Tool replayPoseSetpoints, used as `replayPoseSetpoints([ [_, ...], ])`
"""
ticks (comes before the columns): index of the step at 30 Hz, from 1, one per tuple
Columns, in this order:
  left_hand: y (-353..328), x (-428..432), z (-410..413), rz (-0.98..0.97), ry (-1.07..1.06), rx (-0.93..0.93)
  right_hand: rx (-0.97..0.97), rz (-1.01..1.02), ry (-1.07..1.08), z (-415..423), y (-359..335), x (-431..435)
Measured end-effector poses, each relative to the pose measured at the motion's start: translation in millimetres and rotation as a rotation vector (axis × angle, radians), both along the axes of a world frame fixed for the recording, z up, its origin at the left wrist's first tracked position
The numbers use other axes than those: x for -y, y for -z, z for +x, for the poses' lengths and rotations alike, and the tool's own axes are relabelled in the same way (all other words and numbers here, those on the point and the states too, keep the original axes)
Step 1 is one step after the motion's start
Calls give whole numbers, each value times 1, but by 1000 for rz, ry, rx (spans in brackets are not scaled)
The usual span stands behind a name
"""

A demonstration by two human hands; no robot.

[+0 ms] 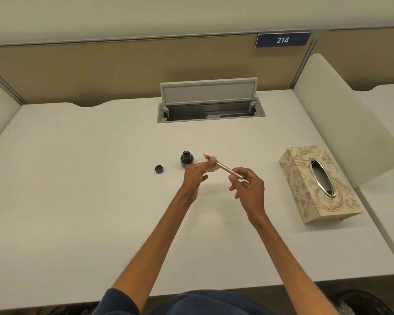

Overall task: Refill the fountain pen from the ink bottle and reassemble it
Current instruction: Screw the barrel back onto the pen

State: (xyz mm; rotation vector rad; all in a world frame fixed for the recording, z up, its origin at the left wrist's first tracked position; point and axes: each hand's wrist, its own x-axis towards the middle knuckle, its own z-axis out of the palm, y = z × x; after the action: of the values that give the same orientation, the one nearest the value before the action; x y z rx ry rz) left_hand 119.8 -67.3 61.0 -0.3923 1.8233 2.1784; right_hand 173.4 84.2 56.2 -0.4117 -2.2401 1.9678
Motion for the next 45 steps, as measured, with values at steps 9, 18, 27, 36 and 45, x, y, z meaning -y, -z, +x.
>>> replayPoseSetpoints([
  [9, -1, -1, 0, -1, -10, -9, 119, -4, -7, 0, -2, -1],
  [18, 0, -3, 0, -1, 7, -17, 72, -112, 2, -1, -2, -2],
  [27, 0, -2, 0, 9, 12, -22, 81, -72, -8, 0, -3, 0],
  [36, 0, 0, -2, 19, -8, -13, 44, -54, 19, -1, -1, -2],
  [45, 2, -3, -2, 64, -61, -8, 50, 5, 44, -1, -5, 1],
])
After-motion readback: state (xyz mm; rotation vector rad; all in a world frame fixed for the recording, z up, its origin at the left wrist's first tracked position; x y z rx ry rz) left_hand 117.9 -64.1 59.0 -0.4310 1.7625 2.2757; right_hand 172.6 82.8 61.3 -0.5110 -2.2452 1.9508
